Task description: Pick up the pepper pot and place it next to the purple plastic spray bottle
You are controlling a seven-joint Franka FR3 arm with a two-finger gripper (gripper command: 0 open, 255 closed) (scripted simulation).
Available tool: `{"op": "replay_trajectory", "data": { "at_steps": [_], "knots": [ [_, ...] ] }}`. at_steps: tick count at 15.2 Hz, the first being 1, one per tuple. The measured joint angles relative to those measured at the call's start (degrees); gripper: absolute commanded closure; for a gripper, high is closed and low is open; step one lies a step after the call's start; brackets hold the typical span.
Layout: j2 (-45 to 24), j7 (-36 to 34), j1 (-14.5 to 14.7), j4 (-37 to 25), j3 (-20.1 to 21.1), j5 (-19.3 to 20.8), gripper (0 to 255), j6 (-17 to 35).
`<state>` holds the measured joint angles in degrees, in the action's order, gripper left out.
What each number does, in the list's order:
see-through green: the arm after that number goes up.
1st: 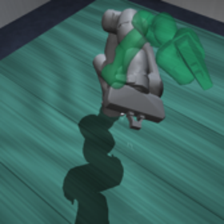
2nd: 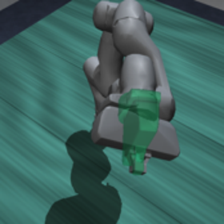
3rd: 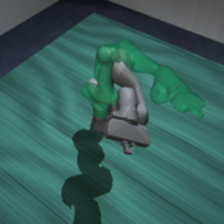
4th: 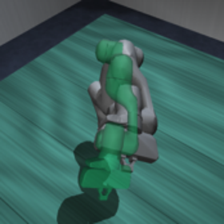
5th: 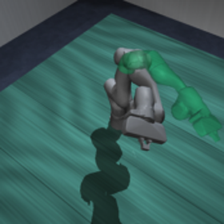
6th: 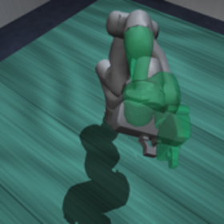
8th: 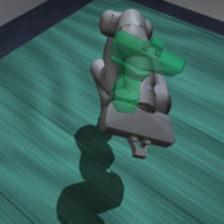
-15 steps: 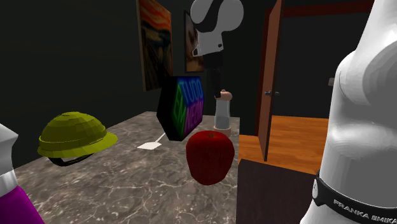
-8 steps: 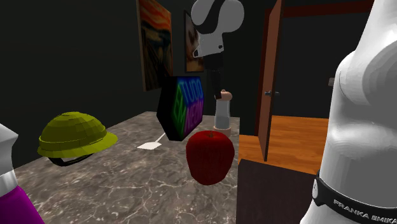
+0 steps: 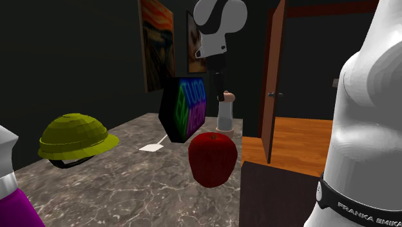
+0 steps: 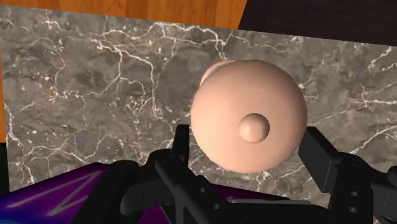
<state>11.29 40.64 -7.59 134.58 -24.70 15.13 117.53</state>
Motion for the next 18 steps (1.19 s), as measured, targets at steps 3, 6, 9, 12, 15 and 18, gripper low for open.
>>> {"op": "replay_trajectory", "data": {
  "at_steps": [3, 6, 9, 12, 15, 18],
  "knots": [
    [0.3, 0.0, 0.0, 0.0, 0.0, 0.1, 255, -0.3],
    [1.3, 0.0, 0.0, -1.2, 0.4, 0.1, 255, -2.5],
    [2.0, 0.2, 0.1, -2.7, 0.6, 0.1, 255, -4.7],
    [3.0, 0.3, 0.1, -4.2, 0.9, 0.1, 255, -7.1],
    [3.5, 0.6, 0.2, -6.2, 1.1, 0.0, 255, -9.6],
    [4.2, 0.7, 0.3, -7.8, 1.4, 0.0, 255, -11.8]
  ]
}}
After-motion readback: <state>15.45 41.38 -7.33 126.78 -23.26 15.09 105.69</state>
